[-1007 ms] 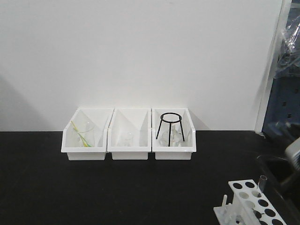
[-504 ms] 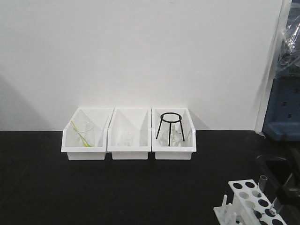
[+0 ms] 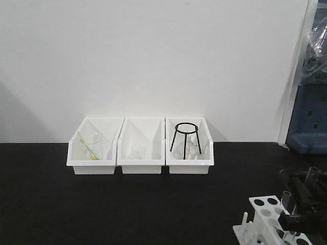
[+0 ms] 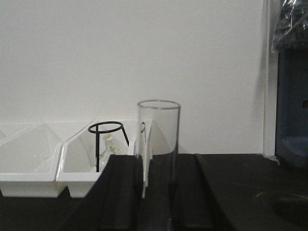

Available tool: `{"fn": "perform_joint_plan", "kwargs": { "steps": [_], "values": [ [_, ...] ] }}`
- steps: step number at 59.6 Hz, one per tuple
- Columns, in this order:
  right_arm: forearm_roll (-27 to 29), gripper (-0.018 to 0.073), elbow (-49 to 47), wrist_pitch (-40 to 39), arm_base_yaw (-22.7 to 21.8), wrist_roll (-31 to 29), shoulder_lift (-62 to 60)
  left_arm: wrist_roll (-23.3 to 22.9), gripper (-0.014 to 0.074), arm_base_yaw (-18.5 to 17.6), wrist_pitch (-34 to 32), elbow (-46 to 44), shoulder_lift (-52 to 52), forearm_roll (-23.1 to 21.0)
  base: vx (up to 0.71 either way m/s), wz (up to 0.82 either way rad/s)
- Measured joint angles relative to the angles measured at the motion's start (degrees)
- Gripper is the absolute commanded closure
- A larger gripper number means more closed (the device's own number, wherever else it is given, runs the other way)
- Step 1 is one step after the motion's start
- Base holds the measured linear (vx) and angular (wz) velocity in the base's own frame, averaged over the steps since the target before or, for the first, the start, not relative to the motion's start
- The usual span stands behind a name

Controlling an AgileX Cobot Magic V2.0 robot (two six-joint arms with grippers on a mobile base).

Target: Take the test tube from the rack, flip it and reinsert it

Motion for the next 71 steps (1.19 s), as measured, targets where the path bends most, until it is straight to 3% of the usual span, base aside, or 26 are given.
{"fn": "perform_joint_plan", "kwargs": {
  "steps": [39, 71],
  "values": [
    [-1.1, 0.0565, -4.7, -0.5, 0.0, -0.2, 3.1, 0.0, 0.0603, 0.0, 0.0, 0.0, 0.0, 0.0, 0.0, 0.0],
    [-2.7, 0.0565, -4.8, -0.8, 0.0, 0.0, 15.1, 0.0, 0.0603, 0.0, 0.0, 0.0, 0.0, 0.0, 0.0, 0.0]
  ]
}}
